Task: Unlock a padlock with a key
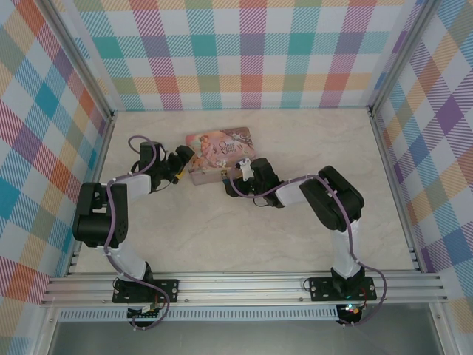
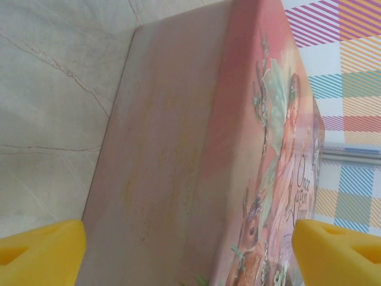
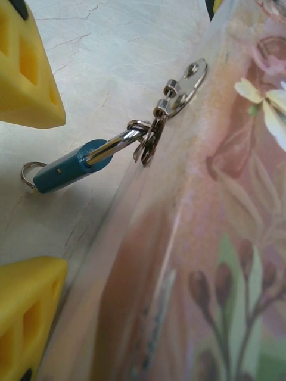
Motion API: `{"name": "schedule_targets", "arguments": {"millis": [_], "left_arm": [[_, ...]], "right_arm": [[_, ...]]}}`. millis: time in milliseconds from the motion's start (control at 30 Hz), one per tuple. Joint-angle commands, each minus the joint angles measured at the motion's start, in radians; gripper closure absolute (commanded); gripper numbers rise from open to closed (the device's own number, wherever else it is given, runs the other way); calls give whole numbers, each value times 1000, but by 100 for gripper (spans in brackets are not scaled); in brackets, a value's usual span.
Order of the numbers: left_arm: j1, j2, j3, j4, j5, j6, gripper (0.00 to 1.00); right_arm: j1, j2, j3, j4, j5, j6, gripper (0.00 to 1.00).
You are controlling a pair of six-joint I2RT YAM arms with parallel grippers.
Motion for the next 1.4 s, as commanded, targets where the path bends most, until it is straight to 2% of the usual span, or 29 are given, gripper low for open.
{"name": "schedule_targets", "arguments": {"millis": [0, 633, 867, 1067, 1367], "left_arm": [[-11, 14, 18, 25, 14, -3, 11], [-18, 9, 17, 19, 7, 0, 11], [-26, -16, 13, -8, 6, 25, 12], [-45, -53, -13, -30, -2, 44, 12], [-116, -149, -80, -32, -33, 26, 12]], "right_arm": [[9, 24, 25, 51, -38, -5, 44], [14, 35, 19, 96, -62, 22, 71], [14, 27, 8, 107, -48, 28, 86], [14, -12, -9, 60, 41, 36, 90], [13, -69, -7, -133, 219, 75, 91]]}}
